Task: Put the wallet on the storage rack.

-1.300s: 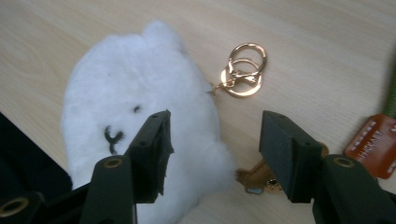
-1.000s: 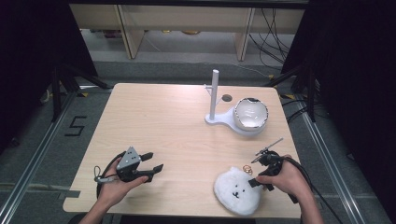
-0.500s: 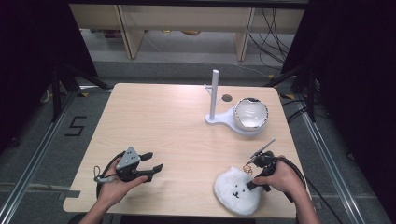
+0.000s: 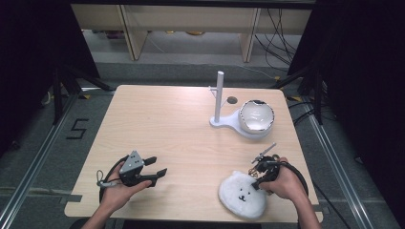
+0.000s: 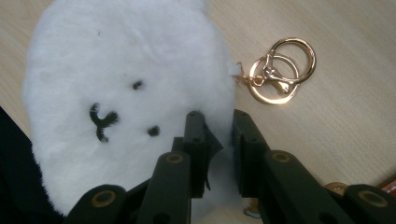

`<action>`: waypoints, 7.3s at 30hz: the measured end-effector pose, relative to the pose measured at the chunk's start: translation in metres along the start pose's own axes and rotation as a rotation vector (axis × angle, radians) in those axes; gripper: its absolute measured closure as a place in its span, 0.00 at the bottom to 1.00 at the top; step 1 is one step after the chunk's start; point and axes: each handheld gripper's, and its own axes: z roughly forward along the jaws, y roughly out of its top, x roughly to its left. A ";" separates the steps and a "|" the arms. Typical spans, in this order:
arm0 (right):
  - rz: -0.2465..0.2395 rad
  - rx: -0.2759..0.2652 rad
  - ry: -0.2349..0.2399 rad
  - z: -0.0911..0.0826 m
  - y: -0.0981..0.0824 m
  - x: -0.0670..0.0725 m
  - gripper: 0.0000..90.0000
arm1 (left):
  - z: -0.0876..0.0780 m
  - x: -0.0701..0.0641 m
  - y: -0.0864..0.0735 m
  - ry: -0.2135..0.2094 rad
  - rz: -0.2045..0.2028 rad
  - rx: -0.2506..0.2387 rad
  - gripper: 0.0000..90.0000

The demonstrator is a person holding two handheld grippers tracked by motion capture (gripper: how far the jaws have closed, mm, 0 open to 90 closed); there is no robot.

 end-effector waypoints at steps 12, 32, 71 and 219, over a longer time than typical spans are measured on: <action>-0.027 -0.132 -0.068 -0.007 -0.016 0.015 0.90 | -0.001 0.000 -0.002 0.010 -0.002 0.010 0.41; -0.046 -0.399 -0.142 -0.028 -0.031 0.032 0.91 | -0.002 -0.002 -0.004 0.010 -0.005 -0.006 0.41; -0.064 -0.525 -0.289 -0.076 -0.014 0.013 0.92 | -0.002 -0.002 -0.005 0.022 -0.012 -0.025 0.41; 0.103 -0.557 -0.560 -0.051 0.080 -0.115 0.83 | 0.001 0.000 -0.011 0.012 -0.034 -0.020 0.41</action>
